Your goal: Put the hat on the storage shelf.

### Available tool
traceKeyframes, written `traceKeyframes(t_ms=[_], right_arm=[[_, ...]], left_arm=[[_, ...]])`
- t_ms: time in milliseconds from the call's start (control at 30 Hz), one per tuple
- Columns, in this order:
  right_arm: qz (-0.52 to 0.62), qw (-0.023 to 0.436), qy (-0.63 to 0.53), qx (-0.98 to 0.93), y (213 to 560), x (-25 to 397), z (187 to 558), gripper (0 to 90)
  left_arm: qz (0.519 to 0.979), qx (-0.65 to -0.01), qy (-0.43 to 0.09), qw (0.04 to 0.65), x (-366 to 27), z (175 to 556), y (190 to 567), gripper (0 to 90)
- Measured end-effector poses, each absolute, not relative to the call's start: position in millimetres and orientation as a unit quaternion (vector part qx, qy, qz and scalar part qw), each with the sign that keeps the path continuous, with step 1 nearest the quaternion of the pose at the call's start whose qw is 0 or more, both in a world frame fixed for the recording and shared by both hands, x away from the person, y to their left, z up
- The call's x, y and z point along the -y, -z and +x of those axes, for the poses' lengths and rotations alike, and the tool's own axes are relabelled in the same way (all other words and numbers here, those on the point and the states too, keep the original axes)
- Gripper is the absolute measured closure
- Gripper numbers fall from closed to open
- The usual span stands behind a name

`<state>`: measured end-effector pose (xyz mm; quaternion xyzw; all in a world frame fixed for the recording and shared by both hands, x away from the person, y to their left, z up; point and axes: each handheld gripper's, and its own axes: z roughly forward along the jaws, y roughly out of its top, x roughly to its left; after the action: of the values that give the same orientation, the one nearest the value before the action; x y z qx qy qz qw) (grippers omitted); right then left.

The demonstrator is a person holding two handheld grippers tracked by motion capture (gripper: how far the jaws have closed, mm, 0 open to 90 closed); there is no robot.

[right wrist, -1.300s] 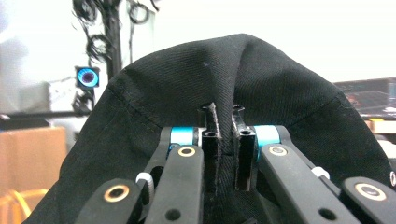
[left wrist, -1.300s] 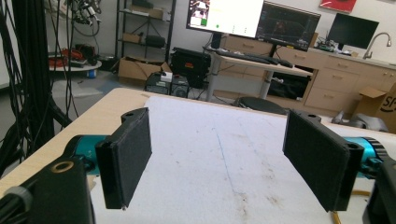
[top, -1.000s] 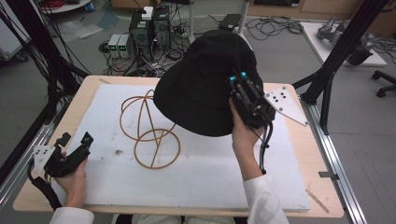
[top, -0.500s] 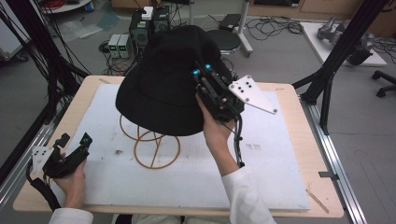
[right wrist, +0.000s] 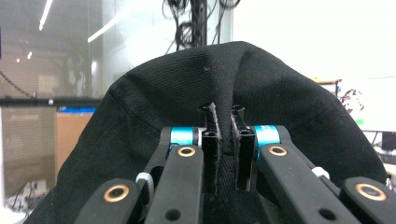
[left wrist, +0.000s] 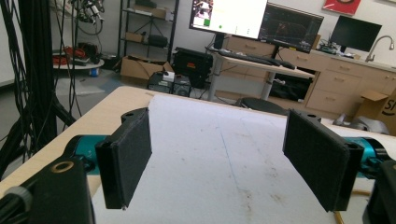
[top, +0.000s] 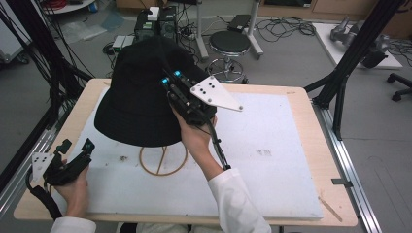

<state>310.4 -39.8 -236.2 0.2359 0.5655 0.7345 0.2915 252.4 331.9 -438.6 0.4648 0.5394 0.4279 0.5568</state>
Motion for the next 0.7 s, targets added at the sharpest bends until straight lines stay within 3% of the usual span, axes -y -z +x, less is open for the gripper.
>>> traceKeyframes(t_ms=[700], right_arm=[[0.249, 0.251, -0.699, -0.621, 287.3, 30.4, 307.2, 85.5]], left_arm=[[0.465, -0.543, -0.427, 0.554, -333.3, 252.0, 439.3, 23.9]])
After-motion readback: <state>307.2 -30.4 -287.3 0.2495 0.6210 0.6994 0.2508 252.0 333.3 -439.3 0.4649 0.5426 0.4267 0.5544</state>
